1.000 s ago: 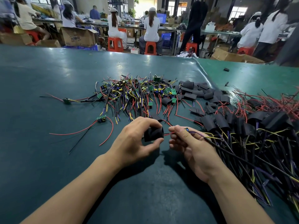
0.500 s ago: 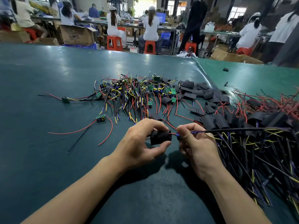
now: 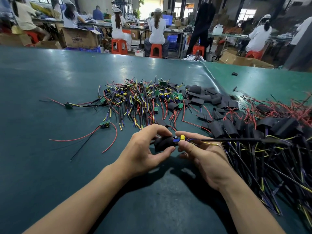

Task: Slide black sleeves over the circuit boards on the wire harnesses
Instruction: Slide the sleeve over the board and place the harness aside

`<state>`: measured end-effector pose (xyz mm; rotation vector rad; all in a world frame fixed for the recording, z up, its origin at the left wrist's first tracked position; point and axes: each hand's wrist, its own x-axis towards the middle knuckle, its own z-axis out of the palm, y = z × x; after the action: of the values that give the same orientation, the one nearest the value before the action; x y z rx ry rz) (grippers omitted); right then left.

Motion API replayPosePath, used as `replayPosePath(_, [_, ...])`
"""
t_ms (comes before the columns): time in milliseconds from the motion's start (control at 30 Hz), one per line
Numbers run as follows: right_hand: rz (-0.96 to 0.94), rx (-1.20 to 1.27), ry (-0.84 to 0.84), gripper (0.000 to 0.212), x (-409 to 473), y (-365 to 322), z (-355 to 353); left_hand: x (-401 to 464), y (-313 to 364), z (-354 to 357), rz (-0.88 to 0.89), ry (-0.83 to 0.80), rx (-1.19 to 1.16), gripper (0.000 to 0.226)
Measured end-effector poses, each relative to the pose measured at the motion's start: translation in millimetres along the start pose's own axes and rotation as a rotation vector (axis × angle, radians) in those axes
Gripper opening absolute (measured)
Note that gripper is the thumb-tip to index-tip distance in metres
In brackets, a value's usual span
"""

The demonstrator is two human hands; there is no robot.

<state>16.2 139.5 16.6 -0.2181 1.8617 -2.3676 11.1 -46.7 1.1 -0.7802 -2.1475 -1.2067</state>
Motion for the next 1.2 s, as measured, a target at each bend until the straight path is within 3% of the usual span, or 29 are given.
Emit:
replayPosePath(367, [-0.061,-0.027,0.063,0.026,1,0,2,1,1,-1,0.004,0.005,-0.031,0.031])
replayPosePath(767, [-0.170,-0.176,0.003,0.013,-2,-4,-1,1,4,-2,0.095,0.045,-0.049,0.033])
replayPosePath(1200, [-0.004,0.059,-0.004,0.016,-2,-2,9,2,6,-2,0.061,0.052,-0.046,0.031])
